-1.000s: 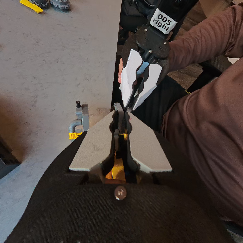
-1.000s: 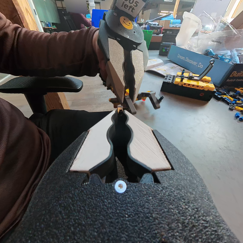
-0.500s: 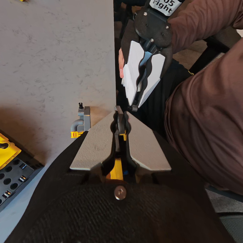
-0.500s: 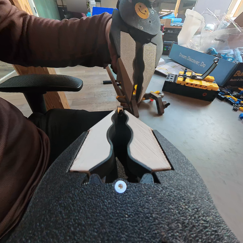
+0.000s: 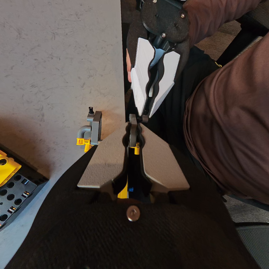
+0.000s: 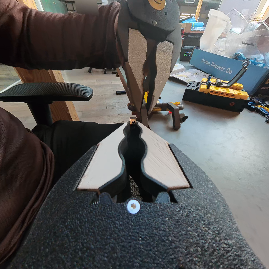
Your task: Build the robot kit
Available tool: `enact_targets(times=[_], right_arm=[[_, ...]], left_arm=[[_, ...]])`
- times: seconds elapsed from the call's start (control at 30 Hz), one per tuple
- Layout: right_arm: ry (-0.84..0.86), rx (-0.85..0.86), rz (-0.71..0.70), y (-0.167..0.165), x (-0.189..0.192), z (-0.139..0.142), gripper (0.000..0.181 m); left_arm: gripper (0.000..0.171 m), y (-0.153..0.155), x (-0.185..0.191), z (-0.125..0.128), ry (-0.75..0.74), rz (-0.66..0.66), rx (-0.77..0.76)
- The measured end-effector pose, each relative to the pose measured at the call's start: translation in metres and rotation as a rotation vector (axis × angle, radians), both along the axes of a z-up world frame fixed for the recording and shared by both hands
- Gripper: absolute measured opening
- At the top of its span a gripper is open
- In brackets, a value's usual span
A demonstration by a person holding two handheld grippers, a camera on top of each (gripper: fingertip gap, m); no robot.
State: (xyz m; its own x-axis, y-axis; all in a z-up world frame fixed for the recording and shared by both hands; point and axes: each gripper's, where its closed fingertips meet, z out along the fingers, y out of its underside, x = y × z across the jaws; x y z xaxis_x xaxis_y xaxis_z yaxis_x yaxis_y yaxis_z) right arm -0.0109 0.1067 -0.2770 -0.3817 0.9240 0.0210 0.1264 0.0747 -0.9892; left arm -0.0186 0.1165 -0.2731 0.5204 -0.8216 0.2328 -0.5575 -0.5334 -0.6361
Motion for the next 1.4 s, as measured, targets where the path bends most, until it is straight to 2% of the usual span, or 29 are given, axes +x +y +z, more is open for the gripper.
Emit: enact_targets(times=[0.43, 0.63, 1.13, 1.27, 1.33, 1.4], right_arm=[[0.034, -0.016, -0.007, -0.006, -0.006, 0.002, 0.003], [0.050, -0.005, -0.055, -0.002, -0.008, -0.001, 0.003], [0.066, 0.074, -0.076, -0.002, -0.008, -0.004, 0.003], [0.069, 0.110, -0.071, -0.004, -0.008, -0.003, 0.003], [0.076, 0.140, -0.058, -0.005, -0.007, 0.000, 0.003], [0.087, 0.156, -0.060, -0.003, -0.006, 0.004, 0.003]], left_arm=[[0.010, -0.004, 0.003, -0.001, -0.037, -0.029, -0.030], [0.029, -0.010, 0.005, -0.001, -0.030, -0.065, -0.031], [0.017, -0.007, 0.002, -0.008, 0.089, -0.015, 0.059], [0.017, -0.009, 0.002, -0.007, 0.055, -0.020, 0.028], [0.008, -0.007, 0.001, -0.004, 0.034, -0.020, 0.022], [0.008, -0.005, 0.001, 0.000, -0.017, -0.012, -0.002]])
